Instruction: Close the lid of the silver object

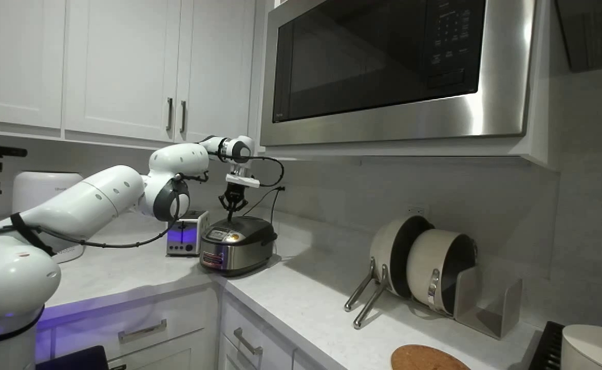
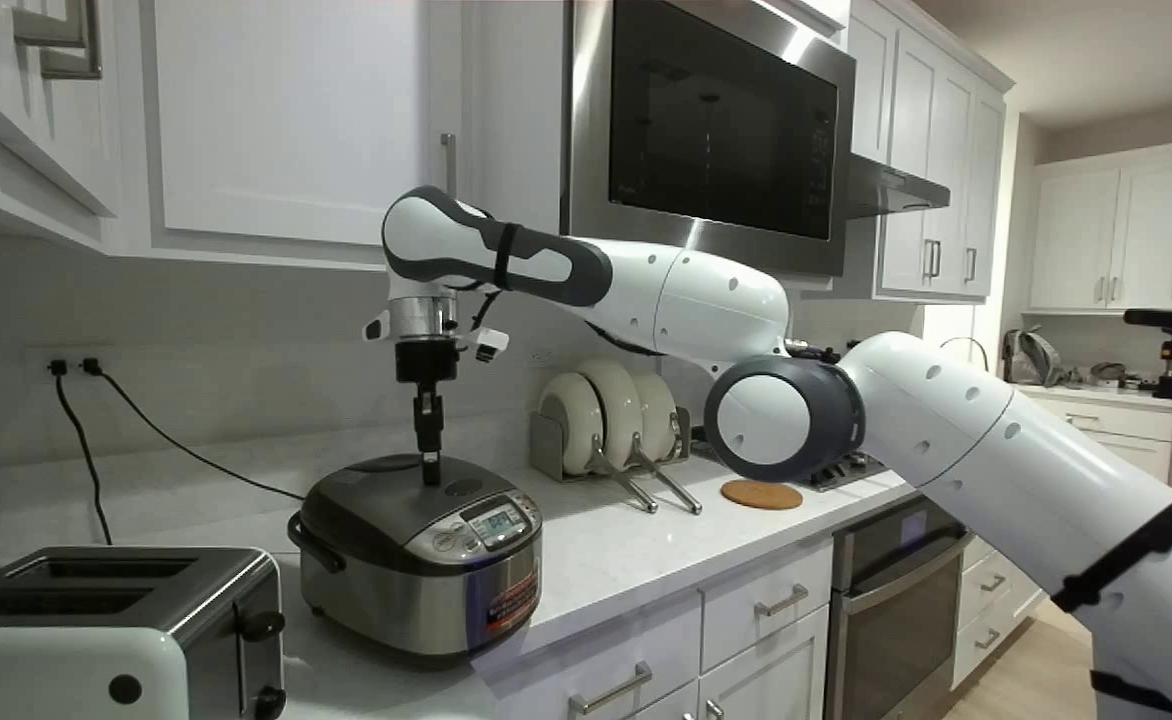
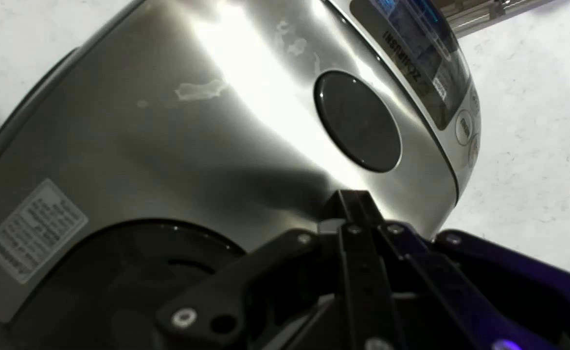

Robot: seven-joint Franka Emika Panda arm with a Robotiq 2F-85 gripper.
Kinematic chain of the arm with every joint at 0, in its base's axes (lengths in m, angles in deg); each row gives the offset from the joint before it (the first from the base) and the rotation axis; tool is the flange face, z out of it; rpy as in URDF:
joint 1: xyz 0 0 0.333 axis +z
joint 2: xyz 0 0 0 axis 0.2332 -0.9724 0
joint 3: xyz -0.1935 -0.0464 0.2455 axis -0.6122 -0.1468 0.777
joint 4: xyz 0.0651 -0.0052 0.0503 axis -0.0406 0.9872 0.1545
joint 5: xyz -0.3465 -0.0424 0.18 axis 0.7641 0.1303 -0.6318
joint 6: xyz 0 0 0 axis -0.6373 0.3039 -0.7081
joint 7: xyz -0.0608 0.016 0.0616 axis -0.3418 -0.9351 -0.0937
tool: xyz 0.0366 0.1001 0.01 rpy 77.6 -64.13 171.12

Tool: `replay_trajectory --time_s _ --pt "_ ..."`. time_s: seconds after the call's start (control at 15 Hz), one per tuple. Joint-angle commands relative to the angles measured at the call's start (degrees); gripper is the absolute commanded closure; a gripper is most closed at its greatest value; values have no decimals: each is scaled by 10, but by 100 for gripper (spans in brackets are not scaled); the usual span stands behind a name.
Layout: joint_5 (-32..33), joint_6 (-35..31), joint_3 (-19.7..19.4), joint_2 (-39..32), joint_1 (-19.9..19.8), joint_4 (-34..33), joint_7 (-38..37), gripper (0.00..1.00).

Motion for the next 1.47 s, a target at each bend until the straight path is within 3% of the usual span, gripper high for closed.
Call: replay_trajectory --time_s 0.0,0.13,1.4 --pt "41 -37 -43 -69 26 -30 -11 100" --pt "47 -54 -52 -43 31 16 -17 100" --pt "45 -62 -58 -47 37 13 -98 100"
